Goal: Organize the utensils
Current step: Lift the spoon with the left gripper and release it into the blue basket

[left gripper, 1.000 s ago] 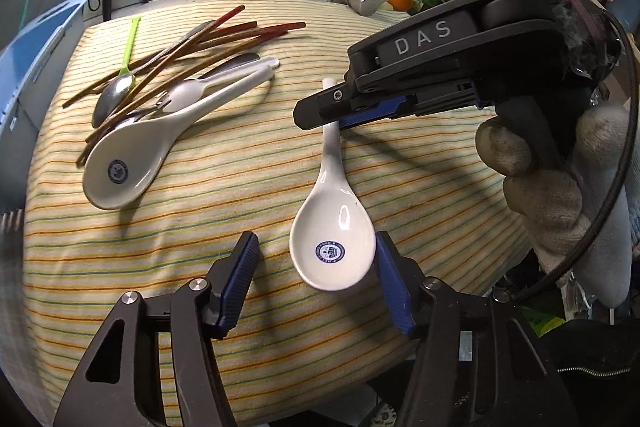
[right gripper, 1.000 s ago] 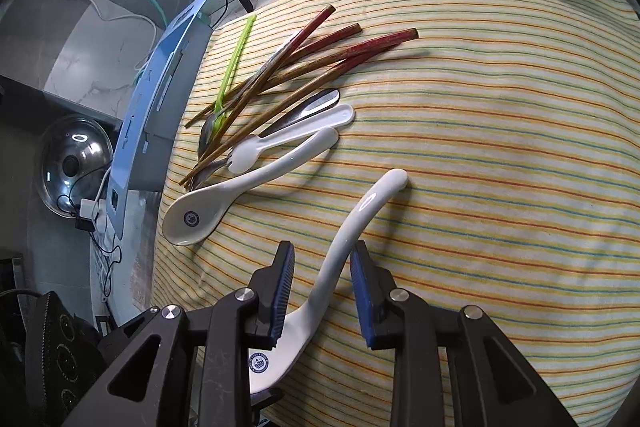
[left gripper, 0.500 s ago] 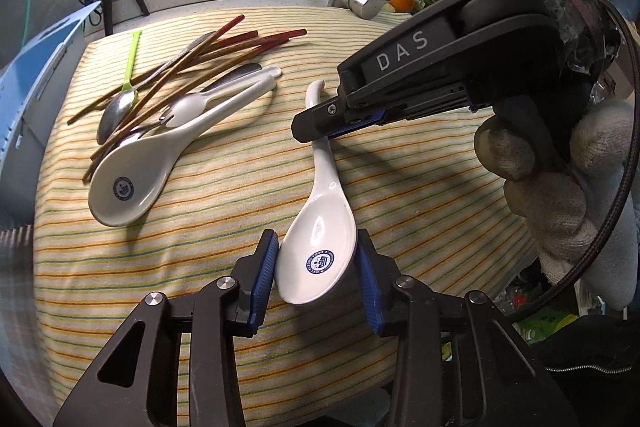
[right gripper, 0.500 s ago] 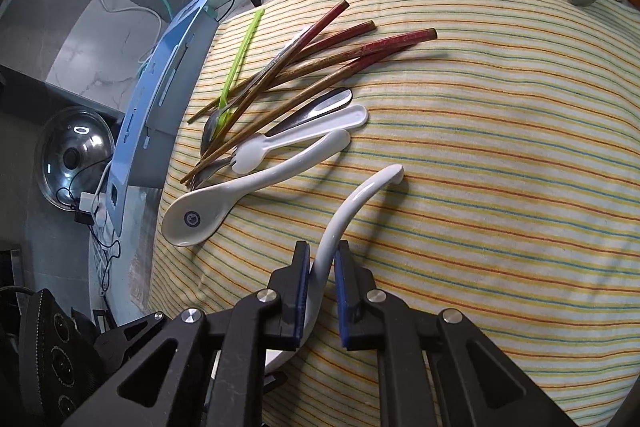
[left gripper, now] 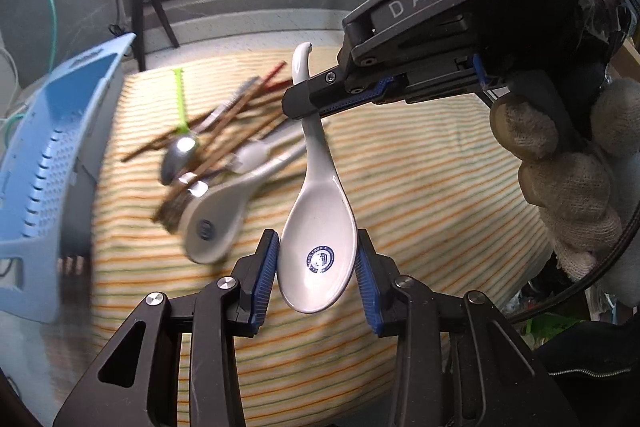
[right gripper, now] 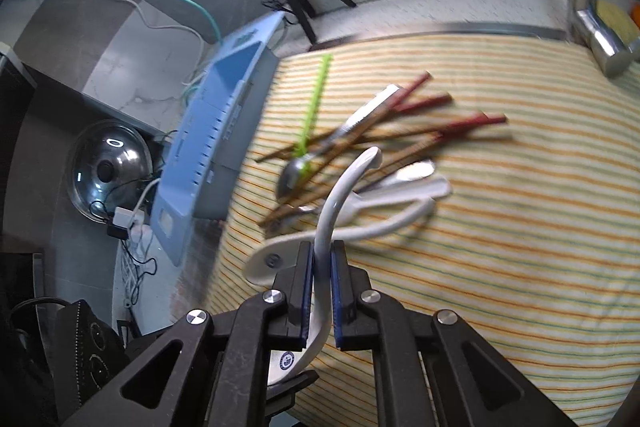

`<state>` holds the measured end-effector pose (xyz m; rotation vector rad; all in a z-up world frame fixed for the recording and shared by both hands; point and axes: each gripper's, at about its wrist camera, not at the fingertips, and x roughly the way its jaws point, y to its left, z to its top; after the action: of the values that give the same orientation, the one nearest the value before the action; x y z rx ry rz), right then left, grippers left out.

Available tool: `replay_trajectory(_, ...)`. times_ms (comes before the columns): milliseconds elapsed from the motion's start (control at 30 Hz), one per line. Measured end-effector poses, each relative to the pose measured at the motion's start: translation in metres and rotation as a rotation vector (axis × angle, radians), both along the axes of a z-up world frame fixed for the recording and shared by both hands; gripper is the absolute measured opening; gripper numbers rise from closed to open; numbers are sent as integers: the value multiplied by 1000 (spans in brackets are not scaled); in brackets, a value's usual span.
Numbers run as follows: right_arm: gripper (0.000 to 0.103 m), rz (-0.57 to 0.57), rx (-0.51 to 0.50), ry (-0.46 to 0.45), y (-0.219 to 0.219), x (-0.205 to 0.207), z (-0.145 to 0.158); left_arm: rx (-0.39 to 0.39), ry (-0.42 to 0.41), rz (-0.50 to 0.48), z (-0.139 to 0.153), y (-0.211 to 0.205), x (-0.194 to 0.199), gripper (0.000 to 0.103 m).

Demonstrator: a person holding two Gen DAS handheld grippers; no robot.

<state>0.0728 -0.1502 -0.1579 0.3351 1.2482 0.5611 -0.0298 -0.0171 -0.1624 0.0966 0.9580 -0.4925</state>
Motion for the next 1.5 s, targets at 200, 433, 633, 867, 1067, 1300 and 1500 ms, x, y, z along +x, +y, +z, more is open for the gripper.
replay_trajectory(200, 8, 31, 56, -48, 50, 21, 25, 12, -57, 43, 21, 49, 20, 36)
replay_trajectory(433, 8, 99, 67, -92, 130, 51, 39, 26, -83, 127, 25, 107, 45, 36)
replay_trajectory(633, 8, 138, 31, -119, 188, 80, 34, 35, -62, 185, 18, 146, 78, 36)
replay_trajectory(867, 8, 150, -6, -92, 221, 111, 14, 50, -28, 225, 7, 173, 102, 37)
replay_trajectory(1067, 11, 171, -76, -108, 236, 116, 7, 49, -1, 261, 2, 186, 114, 38)
replay_trajectory(1300, 40, 157, -81, -133, 224, 106, 18, 25, -20, 300, 16, 196, 109, 43)
replay_trajectory(1500, 40, 137, -79, -185, 185, 84, 41, 49, -86, 285, 33, 183, 91, 43)
